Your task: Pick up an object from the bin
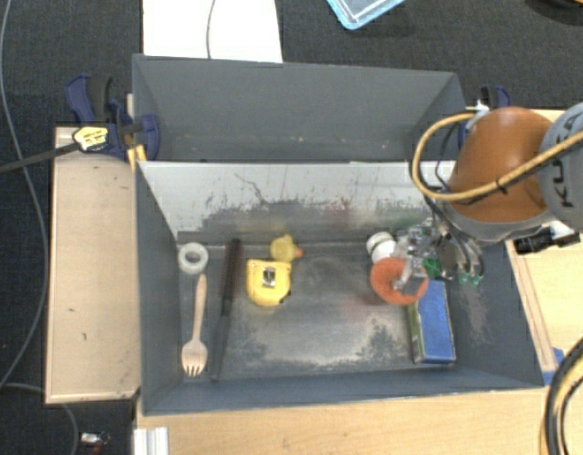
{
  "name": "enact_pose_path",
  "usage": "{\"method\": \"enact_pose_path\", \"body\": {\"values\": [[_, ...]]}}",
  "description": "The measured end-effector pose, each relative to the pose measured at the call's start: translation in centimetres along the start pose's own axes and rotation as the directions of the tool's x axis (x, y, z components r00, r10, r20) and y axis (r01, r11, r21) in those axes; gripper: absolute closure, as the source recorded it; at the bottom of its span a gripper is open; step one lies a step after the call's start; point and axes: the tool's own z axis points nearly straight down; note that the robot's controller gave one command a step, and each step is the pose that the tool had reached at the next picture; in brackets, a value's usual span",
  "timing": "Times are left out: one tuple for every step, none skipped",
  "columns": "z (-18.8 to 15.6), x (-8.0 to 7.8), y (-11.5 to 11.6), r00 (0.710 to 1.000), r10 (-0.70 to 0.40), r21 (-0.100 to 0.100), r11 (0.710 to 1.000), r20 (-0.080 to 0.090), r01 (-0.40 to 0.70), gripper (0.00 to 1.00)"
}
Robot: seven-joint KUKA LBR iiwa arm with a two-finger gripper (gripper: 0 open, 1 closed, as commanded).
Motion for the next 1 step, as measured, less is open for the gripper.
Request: {"method": "enact_pose_path", "body": {"values": [[-7.67, -1.22, 1.08, 1.000, -0.026, -0.001, 1.000, 0.001, 0.026, 1.00]]}}
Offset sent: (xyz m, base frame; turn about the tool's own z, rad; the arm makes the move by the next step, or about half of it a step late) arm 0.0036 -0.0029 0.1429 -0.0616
